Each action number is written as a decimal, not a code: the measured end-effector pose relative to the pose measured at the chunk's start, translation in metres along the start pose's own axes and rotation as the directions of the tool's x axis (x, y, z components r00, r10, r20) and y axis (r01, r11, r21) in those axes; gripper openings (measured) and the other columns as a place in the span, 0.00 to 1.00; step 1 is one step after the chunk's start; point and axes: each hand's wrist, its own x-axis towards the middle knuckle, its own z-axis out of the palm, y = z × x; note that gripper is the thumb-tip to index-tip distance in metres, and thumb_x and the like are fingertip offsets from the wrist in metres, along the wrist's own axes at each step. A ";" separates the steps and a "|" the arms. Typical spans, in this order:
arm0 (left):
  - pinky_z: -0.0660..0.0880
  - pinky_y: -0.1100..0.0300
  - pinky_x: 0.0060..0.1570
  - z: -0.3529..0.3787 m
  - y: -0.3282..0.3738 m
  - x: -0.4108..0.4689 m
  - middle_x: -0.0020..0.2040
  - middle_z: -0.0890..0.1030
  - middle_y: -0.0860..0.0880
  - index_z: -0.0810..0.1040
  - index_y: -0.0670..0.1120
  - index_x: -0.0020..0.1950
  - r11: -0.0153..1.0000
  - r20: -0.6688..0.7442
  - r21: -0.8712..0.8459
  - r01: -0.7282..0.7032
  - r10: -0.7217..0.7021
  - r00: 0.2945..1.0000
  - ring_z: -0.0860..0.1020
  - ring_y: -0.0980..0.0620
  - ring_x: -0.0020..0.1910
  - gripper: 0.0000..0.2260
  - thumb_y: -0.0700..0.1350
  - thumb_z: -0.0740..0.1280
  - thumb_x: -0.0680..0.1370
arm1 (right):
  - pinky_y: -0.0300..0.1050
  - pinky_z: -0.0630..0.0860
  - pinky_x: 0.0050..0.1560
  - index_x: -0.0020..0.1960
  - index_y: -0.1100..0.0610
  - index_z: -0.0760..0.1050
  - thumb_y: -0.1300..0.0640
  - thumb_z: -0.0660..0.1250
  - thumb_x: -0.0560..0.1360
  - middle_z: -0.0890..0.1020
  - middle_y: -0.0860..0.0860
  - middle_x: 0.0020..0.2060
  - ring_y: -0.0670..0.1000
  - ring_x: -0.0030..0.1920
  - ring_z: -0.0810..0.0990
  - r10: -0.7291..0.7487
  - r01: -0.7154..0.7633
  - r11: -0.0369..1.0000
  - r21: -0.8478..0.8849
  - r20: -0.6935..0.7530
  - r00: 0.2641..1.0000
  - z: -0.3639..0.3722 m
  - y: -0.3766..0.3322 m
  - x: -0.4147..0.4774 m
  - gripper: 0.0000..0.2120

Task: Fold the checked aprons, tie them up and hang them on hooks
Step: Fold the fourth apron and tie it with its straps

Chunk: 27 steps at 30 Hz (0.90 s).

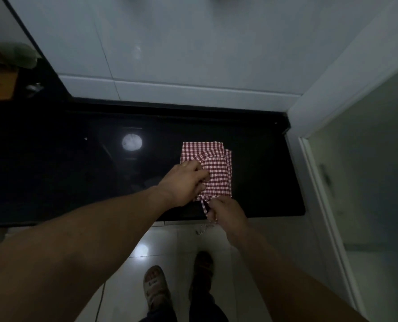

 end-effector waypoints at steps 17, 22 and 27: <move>0.63 0.51 0.54 0.006 0.022 0.003 0.56 0.72 0.57 0.81 0.56 0.49 0.948 -0.007 -0.142 0.284 -0.288 0.958 0.72 0.54 0.61 0.11 0.61 0.65 0.80 | 0.39 0.70 0.30 0.43 0.57 0.83 0.60 0.70 0.78 0.81 0.53 0.34 0.50 0.32 0.75 -0.072 0.248 0.830 -0.499 0.344 0.936 -0.049 -0.167 0.078 0.06; 0.65 0.51 0.57 0.019 0.028 -0.001 0.60 0.70 0.55 0.74 0.56 0.60 0.852 -0.097 -0.204 0.481 -0.507 0.857 0.68 0.51 0.63 0.20 0.65 0.69 0.75 | 0.44 0.76 0.52 0.51 0.55 0.83 0.59 0.69 0.79 0.83 0.47 0.46 0.48 0.49 0.81 -0.271 0.558 0.430 -0.709 0.488 0.830 -0.031 -0.181 0.138 0.04; 0.75 0.48 0.64 0.018 0.030 0.002 0.67 0.72 0.49 0.63 0.50 0.72 0.576 -0.029 -0.430 0.695 -0.779 0.627 0.72 0.48 0.65 0.41 0.67 0.77 0.68 | 0.41 0.75 0.44 0.47 0.50 0.79 0.55 0.69 0.80 0.82 0.46 0.44 0.46 0.45 0.81 -0.321 0.529 0.505 -0.682 0.421 0.848 -0.018 -0.132 0.163 0.03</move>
